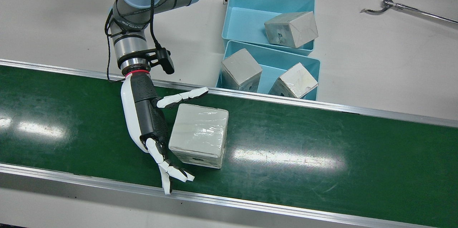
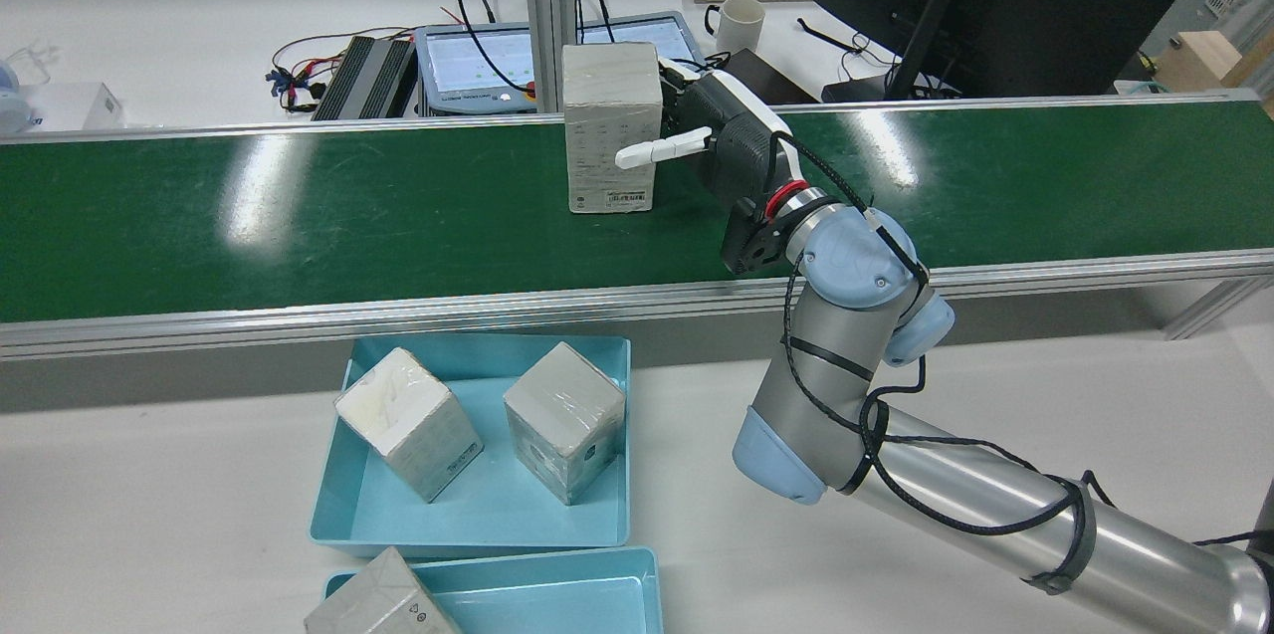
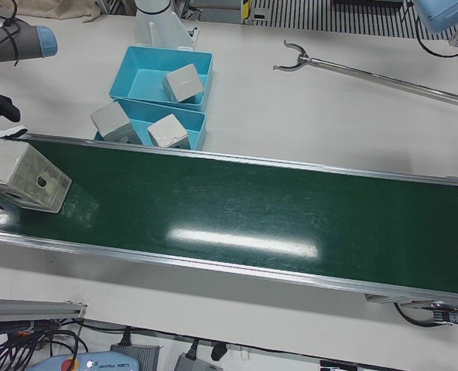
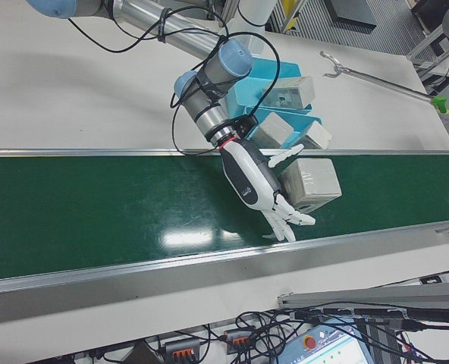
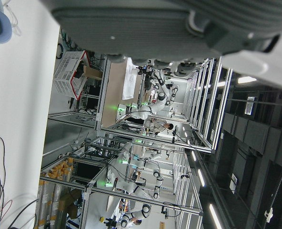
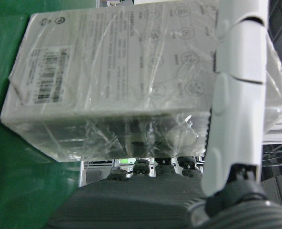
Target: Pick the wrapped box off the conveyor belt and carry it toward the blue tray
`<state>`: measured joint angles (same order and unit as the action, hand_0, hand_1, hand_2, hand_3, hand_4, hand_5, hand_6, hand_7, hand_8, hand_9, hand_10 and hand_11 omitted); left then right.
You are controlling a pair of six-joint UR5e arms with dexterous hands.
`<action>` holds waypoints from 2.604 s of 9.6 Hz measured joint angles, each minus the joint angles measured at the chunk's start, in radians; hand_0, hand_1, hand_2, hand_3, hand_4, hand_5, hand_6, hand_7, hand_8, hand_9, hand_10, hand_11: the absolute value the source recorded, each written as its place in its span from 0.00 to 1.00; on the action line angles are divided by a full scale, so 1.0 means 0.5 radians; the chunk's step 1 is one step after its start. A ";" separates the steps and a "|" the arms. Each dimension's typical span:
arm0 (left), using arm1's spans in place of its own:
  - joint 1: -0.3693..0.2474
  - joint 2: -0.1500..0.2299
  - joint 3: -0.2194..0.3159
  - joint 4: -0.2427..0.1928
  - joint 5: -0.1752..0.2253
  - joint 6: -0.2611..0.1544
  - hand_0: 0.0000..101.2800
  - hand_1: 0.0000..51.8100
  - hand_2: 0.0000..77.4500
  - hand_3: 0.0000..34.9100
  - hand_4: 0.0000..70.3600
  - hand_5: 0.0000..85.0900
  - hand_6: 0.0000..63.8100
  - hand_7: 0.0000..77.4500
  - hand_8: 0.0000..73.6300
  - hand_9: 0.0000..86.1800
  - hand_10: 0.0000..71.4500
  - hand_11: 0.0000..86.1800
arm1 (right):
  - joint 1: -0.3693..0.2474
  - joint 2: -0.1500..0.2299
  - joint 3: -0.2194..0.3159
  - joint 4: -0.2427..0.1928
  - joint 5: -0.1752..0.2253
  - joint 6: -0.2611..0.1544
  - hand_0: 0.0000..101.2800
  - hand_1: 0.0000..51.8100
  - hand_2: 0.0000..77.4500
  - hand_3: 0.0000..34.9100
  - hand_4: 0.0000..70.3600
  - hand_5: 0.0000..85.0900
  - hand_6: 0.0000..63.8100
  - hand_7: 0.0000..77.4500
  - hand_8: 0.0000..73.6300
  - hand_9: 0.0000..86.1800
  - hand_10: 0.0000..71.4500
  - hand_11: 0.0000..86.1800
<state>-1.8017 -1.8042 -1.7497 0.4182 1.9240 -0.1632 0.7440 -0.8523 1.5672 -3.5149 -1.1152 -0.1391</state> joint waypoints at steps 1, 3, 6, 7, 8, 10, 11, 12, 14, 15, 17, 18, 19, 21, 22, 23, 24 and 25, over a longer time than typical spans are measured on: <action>0.000 0.000 0.000 0.000 0.000 0.000 0.00 0.00 0.01 0.00 0.00 0.01 0.01 0.01 0.01 0.01 0.01 0.01 | 0.000 0.000 0.000 -0.001 0.000 -0.004 0.47 0.24 0.06 0.00 0.14 0.19 0.09 0.26 0.03 0.03 0.00 0.01; 0.000 0.000 0.000 0.000 0.000 0.000 0.00 0.00 0.01 0.00 0.00 0.01 0.01 0.01 0.01 0.01 0.01 0.01 | 0.000 0.000 -0.001 -0.003 0.000 -0.009 0.58 0.58 0.20 0.01 0.28 0.38 0.26 0.44 0.10 0.11 0.12 0.01; 0.000 0.000 0.000 0.000 0.000 0.000 0.00 0.00 0.01 0.00 0.00 0.01 0.01 0.01 0.01 0.01 0.00 0.01 | 0.000 -0.001 -0.007 -0.014 -0.002 -0.008 0.63 0.48 0.30 0.00 0.36 0.44 0.36 0.48 0.39 0.40 0.30 0.07; 0.000 0.000 0.000 0.000 0.000 0.000 0.00 0.00 0.01 0.00 0.00 0.01 0.01 0.01 0.01 0.01 0.00 0.01 | 0.001 -0.001 -0.008 -0.018 -0.005 -0.002 0.63 0.40 0.33 0.00 0.40 0.46 0.39 0.49 0.44 0.41 0.37 0.20; 0.000 0.000 0.000 0.000 0.000 0.000 0.00 0.00 0.01 0.00 0.00 0.01 0.01 0.01 0.01 0.01 0.01 0.01 | 0.010 -0.001 0.003 -0.023 -0.011 0.003 0.61 0.35 0.34 0.00 0.43 0.47 0.42 0.51 0.48 0.42 0.47 0.28; 0.000 0.000 0.000 0.000 0.000 0.000 0.00 0.00 0.01 0.00 0.00 0.01 0.01 0.01 0.01 0.01 0.00 0.01 | 0.040 -0.003 0.126 -0.089 -0.019 0.007 0.53 0.35 0.34 0.01 0.39 0.60 0.51 0.58 0.59 0.49 0.63 0.38; 0.000 0.000 0.000 0.000 0.000 0.000 0.00 0.00 0.01 0.00 0.00 0.01 0.01 0.01 0.01 0.01 0.00 0.01 | 0.049 -0.003 0.224 -0.145 -0.020 0.008 0.51 0.35 0.34 0.01 0.37 0.64 0.55 0.61 0.64 0.53 0.69 0.42; 0.000 0.000 0.000 0.000 0.000 0.000 0.00 0.00 0.01 0.00 0.00 0.01 0.01 0.01 0.01 0.01 0.00 0.01 | 0.045 -0.001 0.324 -0.195 -0.019 0.007 0.51 0.35 0.34 0.01 0.37 0.64 0.55 0.61 0.64 0.53 0.69 0.42; 0.000 0.000 0.000 0.000 0.000 0.000 0.00 0.00 0.01 0.00 0.00 0.01 0.01 0.01 0.01 0.01 0.01 0.01 | -0.047 0.005 0.462 -0.248 -0.007 -0.001 0.49 0.35 0.34 0.00 0.37 0.66 0.58 0.65 0.70 0.59 0.78 0.48; 0.000 0.000 0.000 0.000 0.000 0.000 0.00 0.00 0.01 0.00 0.00 0.01 0.01 0.01 0.01 0.01 0.01 0.01 | -0.140 0.016 0.497 -0.257 0.023 -0.024 0.47 0.35 0.34 0.00 0.36 0.67 0.61 0.69 0.73 0.65 0.84 0.53; 0.000 0.000 0.000 0.000 0.000 0.000 0.00 0.00 0.01 0.00 0.00 0.01 0.01 0.01 0.01 0.01 0.01 0.01 | -0.361 0.030 0.535 -0.261 0.131 -0.124 0.46 0.02 0.44 0.00 0.36 0.68 0.62 0.71 0.77 0.76 0.87 0.59; 0.000 0.000 0.000 0.000 0.000 0.000 0.00 0.00 0.01 0.00 0.00 0.01 0.01 0.01 0.01 0.01 0.01 0.01 | -0.456 0.031 0.541 -0.259 0.174 -0.184 0.46 0.02 0.44 0.00 0.36 0.68 0.62 0.79 0.77 0.76 0.92 0.72; 0.000 0.000 0.000 0.000 0.000 0.000 0.00 0.00 0.01 0.00 0.00 0.01 0.01 0.01 0.01 0.01 0.01 0.01 | -0.528 0.028 0.543 -0.255 0.197 -0.236 0.46 0.02 0.44 0.00 0.36 0.68 0.62 0.79 0.85 0.84 0.92 0.72; 0.000 0.000 0.000 0.000 0.000 0.000 0.00 0.00 0.01 0.00 0.00 0.01 0.01 0.01 0.01 0.01 0.01 0.01 | -0.602 -0.001 0.547 -0.249 0.211 -0.288 0.46 0.02 0.44 0.00 0.32 0.78 0.62 0.90 0.97 0.94 0.98 0.91; 0.000 0.000 0.000 0.000 0.000 0.000 0.00 0.00 0.01 0.00 0.00 0.01 0.01 0.01 0.01 0.01 0.01 0.01 | -0.620 -0.021 0.550 -0.248 0.206 -0.293 0.45 0.02 0.44 0.00 0.32 0.80 0.62 0.91 0.95 0.94 0.98 0.92; 0.000 0.000 0.000 0.000 0.000 0.000 0.00 0.00 0.01 0.00 0.00 0.01 0.01 0.01 0.01 0.01 0.00 0.01 | -0.642 -0.044 0.558 -0.248 0.198 -0.290 0.46 0.01 0.44 0.00 0.32 0.80 0.62 0.91 0.93 0.95 0.90 0.93; 0.000 0.000 0.000 0.000 0.000 0.000 0.00 0.00 0.01 0.00 0.00 0.01 0.01 0.01 0.01 0.01 0.00 0.01 | -0.669 -0.072 0.579 -0.248 0.191 -0.287 0.48 0.02 0.35 0.00 0.32 0.80 0.62 0.91 0.72 0.95 0.66 0.96; 0.000 0.000 0.000 0.000 0.000 0.000 0.00 0.00 0.01 0.00 0.00 0.01 0.01 0.01 0.01 0.01 0.00 0.01 | -0.703 -0.106 0.617 -0.248 0.187 -0.287 0.48 0.02 0.35 0.00 0.32 0.80 0.62 0.91 0.72 0.95 0.66 0.96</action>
<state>-1.8017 -1.8043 -1.7497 0.4182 1.9240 -0.1632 0.3927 -0.9056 1.8755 -3.6390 -1.0215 -0.2825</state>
